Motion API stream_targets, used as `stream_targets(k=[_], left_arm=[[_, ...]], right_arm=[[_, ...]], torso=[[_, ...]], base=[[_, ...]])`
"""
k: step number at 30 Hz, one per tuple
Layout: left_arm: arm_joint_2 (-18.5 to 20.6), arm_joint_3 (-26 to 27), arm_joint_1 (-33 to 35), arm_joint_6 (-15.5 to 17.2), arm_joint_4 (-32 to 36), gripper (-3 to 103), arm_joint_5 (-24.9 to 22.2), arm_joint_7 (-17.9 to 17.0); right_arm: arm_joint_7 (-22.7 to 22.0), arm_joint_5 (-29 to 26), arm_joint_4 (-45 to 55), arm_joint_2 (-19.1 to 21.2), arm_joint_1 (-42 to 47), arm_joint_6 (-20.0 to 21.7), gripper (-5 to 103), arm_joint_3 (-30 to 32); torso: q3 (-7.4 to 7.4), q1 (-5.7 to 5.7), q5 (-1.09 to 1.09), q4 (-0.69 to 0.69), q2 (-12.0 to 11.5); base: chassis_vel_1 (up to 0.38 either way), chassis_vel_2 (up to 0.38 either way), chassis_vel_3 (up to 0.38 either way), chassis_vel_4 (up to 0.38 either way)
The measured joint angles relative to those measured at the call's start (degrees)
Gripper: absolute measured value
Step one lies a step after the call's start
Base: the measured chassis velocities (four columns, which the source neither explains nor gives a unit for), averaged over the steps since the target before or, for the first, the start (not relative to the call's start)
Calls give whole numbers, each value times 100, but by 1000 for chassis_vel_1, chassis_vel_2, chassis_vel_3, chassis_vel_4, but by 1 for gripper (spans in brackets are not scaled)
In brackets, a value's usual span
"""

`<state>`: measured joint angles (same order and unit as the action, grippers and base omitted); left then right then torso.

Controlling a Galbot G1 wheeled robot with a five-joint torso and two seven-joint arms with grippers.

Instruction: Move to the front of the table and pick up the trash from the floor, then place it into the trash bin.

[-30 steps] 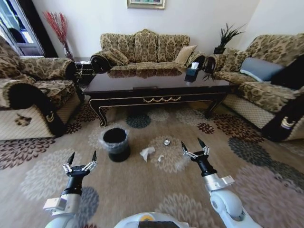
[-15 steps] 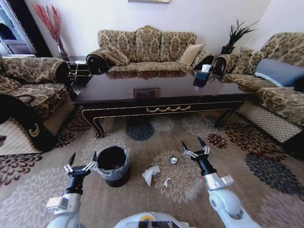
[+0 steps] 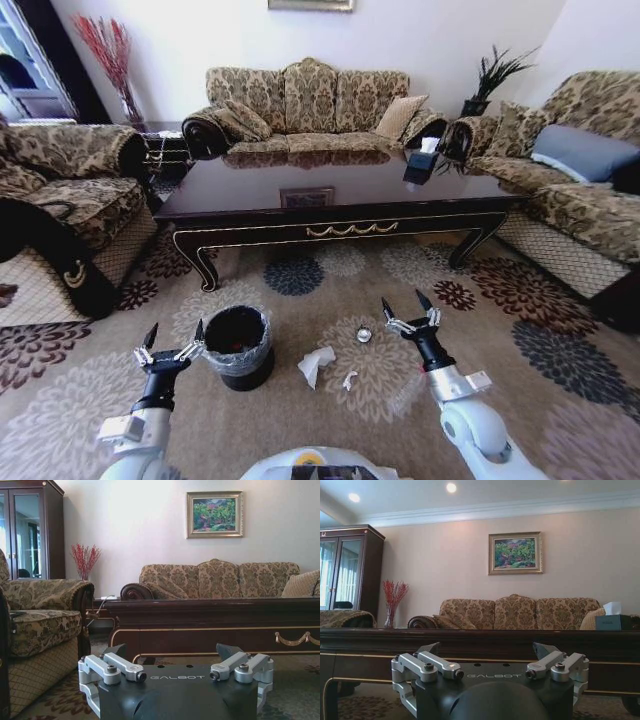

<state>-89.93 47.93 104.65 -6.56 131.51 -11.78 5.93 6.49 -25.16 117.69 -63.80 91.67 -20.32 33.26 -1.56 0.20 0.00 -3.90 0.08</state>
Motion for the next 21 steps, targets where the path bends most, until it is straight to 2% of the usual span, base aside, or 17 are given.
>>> stream_targets(k=[6, 14, 21], left_arm=[[-11, -4, -8, 0, -23, 100, -1, -2], [-12, -3, -24, -8, -71, 100, 5, -62], [45, -51, -149, 214, 49, 100, -47, -548]], right_arm=[[39, -11, 25, 13, 9, 9, 100, 2], [57, -52, 9, -14, -2, -69, 100, -21], [65, -62, -17, -19, -15, -92, 100, -52]], torso=[[0, 1, 0, 0, -1], [1, 1, 0, 0, -1], [0, -1, 1, 0, -1]], base=[[5, -8, -11, 8], [126, -112, -107, 116], [49, -54, -52, 59]])
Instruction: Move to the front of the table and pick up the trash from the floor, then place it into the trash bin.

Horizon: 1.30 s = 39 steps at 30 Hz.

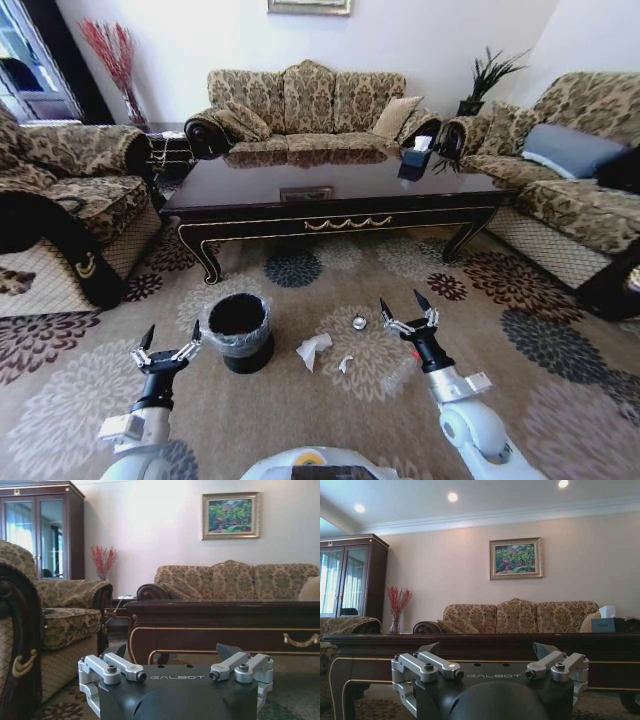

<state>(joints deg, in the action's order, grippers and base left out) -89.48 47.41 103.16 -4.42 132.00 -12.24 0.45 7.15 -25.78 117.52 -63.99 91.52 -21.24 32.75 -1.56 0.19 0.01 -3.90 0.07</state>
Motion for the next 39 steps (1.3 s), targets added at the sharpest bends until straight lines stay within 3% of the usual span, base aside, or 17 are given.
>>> stream_targets(k=[2, 3, 5, 8, 9, 11, 15, 18, 28, 32, 35, 39], left_arm=[[109, -19, -173, 342, 99, 100, -168, -441], [109, -19, -173, 342, 99, 100, -168, -441], [280, -17, -456, 1039, 172, 100, -552, -1045], [525, 39, -826, 1805, 205, 100, -1235, -1716], [525, 39, -826, 1805, 205, 100, -1235, -1716], [746, 75, -1101, 2331, 146, 100, -1856, -2093], [988, 67, -1374, 2860, -62, 100, -2517, -2283], [1161, -20, -1584, 3326, -385, 100, -2758, -2092], [1531, -550, -2297, 3569, -1431, 100, -3279, -2005], [1394, -661, -2433, 3590, -1710, 100, -3212, -2050], [1238, -611, -2422, 3625, -1859, 100, -3159, -2149], [1134, -584, -2507, 3607, -2056, 100, -3163, -2184]], right_arm=[[-1, 22, -14, -8, -18, 0, 100, -30], [-1, 22, -14, -8, -18, 0, 100, -30], [-20, 42, -33, -15, -31, 2, 100, -64], [-39, 78, -62, -17, -45, 2, 100, -102], [-39, 78, -62, -17, -45, 2, 100, -102], [-51, 105, -103, -21, -56, 1, 100, -129], [-90, 150, -161, -44, -57, -12, 100, -178], [-131, 179, -225, -57, -64, -30, 100, -239], [-224, 138, -473, -18, -286, -85, 100, -448], [-286, 141, -745, 50, -554, -85, 100, -680], [-317, 142, -943, 116, -773, -73, 100, -910], [-321, 155, -1081, 100, -877, -71, 100, -1019]], torso=[[-2, 2, -1, 1, 0], [-2, 2, -1, 1, 0], [-2, 3, -1, 0, 0], [-2, 2, -2, 0, 0], [-2, 2, -2, 0, 0], [-1, 2, 0, -1, -1], [-1, 2, -1, -1, -1], [-2, 2, -2, 0, 0], [-1, 2, -1, -1, -1], [-1, 2, -1, -2, -1], [-1, 2, 0, 5, -1], [-1, 2, 0, -1, -1]], base=[[-8, 29, 52, -33], [-13, 55, 52, -33], [0, 0, 0, 0], [0, 0, 0, 0], [0, 0, 0, 0], [0, 0, 0, 0], [0, 0, 0, 0], [0, 0, 0, 0], [0, 0, 0, 0], [0, 0, 0, 0], [0, 0, 0, 0], [0, 0, 0, 0]])
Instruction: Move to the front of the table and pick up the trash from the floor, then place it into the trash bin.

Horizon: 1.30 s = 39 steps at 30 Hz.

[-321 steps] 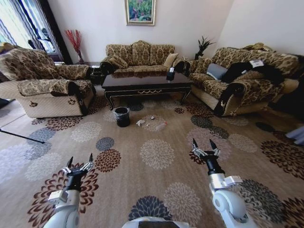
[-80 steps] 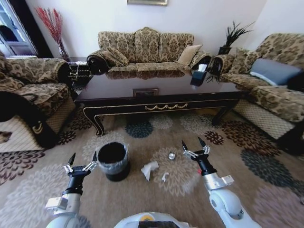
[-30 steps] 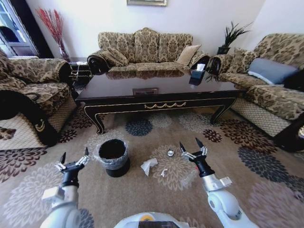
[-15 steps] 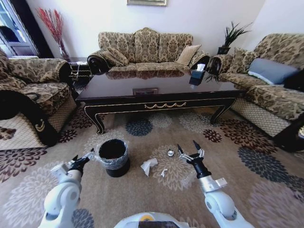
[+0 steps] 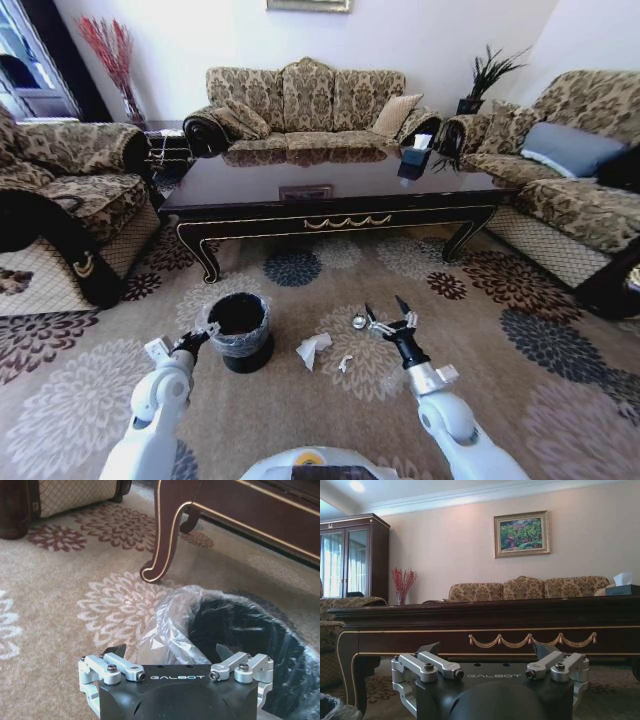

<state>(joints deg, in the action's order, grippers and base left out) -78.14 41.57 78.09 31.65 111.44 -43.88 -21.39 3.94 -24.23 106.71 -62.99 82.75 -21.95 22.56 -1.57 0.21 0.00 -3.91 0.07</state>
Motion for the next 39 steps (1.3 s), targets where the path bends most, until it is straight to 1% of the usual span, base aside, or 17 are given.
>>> stream_targets(k=[1, 2, 3, 5, 10, 14, 21, 22, 24, 26, 30, 32, 35, 36, 37, 38, 39], left_arm=[[0, 0, 0, 0, 0, 100, 0, 0], [-39, 19, -70, -113, -129, 100, -2, 63], [-84, 12, -218, -316, -367, 100, -99, 151], [-122, -7, -286, -382, -472, 100, -115, 183], [-233, -9, -351, -418, -595, 100, -87, 196], [-272, -17, -402, -444, -665, 100, -76, 201], [-291, -44, -431, -460, -768, 100, -73, 213], [-295, -55, -436, -460, -793, 103, -66, 221], [-304, -74, -436, -460, -815, 97, -59, 239], [-309, -88, -435, -462, -820, 97, -49, 249], [-301, -135, -397, -470, -844, 76, 71, 290], [-286, -135, -393, -473, -849, 76, 80, 306], [-225, -124, -390, -488, -910, 60, 92, 310], [-225, -124, -390, -488, -910, 60, 92, 310], [-206, -114, -387, -487, -931, 55, 97, 311], [-190, -104, -387, -487, -943, 55, 103, 311], [-171, -96, -380, -487, -948, 49, 111, 311]], right_arm=[[0, 0, 0, 0, 0, 0, 100, 0], [0, 18, -61, -33, -35, -1, 100, -56], [0, 62, -112, -98, -58, -4, 100, -144], [0, 81, -145, -105, -81, -6, 100, -206], [1, 90, -226, -32, -162, -12, 100, -311], [6, 88, -229, 3, -156, -28, 100, -307], [19, 79, -252, 14, -146, -61, 100, -283], [20, 75, -258, 14, -143, -65, 100, -282], [22, 68, -265, 8, -137, -68, 100, -280], [22, 65, -266, 3, -129, -71, 100, -279], [23, 58, -267, 8, -108, -76, 100, -269], [22, 55, -265, 11, -111, -76, 100, -267], [21, 46, -240, 25, -124, -74, 100, -264], [21, 46, -240, 25, -124, -74, 100, -264], [20, 45, -235, 25, -125, -72, 100, -264], [20, 45, -231, 25, -126, -69, 100, -266], [20, 45, -230, 23, -126, -67, 100, -271]], torso=[[0, 0, 0, 0, 0], [0, 0, 0, 0, 0], [0, -1, 0, 1, 0], [0, 0, 0, 0, 0], [0, 0, -1, 2, 0], [0, 0, 0, 0, 0], [0, 0, 0, 1, 0], [0, -1, 0, 1, 0], [0, 0, 0, 1, 1], [0, -1, 0, 0, 1], [1, -1, -1, 0, 1], [1, -1, 0, 0, 1], [1, -1, 1, -1, 2], [1, -1, 1, -1, 2], [1, -1, 1, 1, 2], [1, -1, 2, 1, 2], [1, -1, 1, 1, 2]], base=[[0, 0, 0, 0], [0, 0, 0, 0], [0, 0, 0, 0], [0, 0, 0, 0], [0, 0, 0, 0], [0, 0, 0, 0], [0, 0, 0, 0], [0, 0, 0, 0], [0, 0, 0, 0], [0, 0, 0, 0], [0, 0, 0, 0], [0, 0, 0, 0], [0, 0, 0, 0], [0, 0, 0, 0], [0, 0, 0, 0], [0, 0, 0, 0], [0, 0, 0, 0]])
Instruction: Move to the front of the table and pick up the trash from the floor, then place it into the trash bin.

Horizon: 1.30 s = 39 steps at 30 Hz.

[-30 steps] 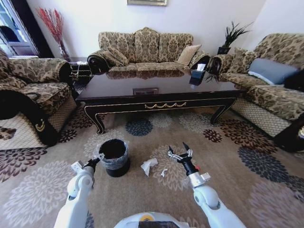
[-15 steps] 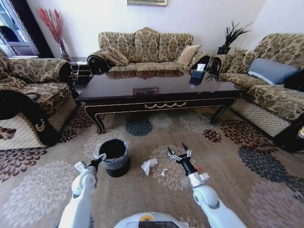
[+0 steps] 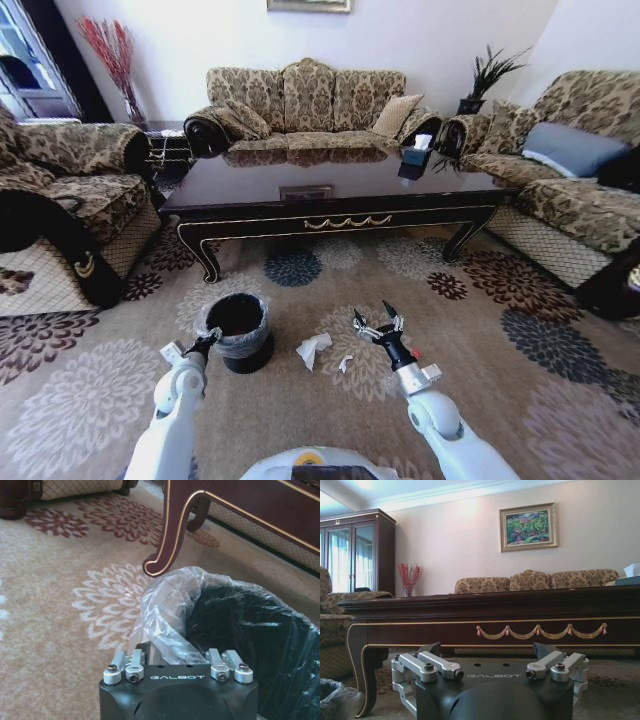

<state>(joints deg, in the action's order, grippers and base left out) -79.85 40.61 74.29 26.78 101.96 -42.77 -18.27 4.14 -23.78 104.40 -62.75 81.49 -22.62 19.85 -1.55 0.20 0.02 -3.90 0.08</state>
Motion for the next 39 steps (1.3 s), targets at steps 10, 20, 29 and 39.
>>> stream_targets(k=[10, 20, 29, 39], left_arm=[[119, 89, 119, -2, 12, 12, 197, -35], [273, 317, 426, 66, 472, 3, 282, -105], [366, 660, 899, 239, 1456, 3, 143, -200], [374, 754, 1128, 356, 1997, 3, 30, -212]], right_arm=[[-7, 24, -47, -77, -26, 15, 100, -56], [-837, -182, -88, -145, -180, 644, 100, -212], [-2642, -875, -55, -116, -281, 2038, 100, -476], [-4646, -2286, -329, -305, -394, 3349, 100, -513]], torso=[[0, 0, 0, 0, 0], [-3, 1, -8, -3, -2], [-2, 1, -3, -1, -2], [-1, 0, -2, 0, -2]], base=[[0, 0, 0, 0], [0, 0, 0, 0], [0, 0, 0, 0], [0, 0, 0, 0]])
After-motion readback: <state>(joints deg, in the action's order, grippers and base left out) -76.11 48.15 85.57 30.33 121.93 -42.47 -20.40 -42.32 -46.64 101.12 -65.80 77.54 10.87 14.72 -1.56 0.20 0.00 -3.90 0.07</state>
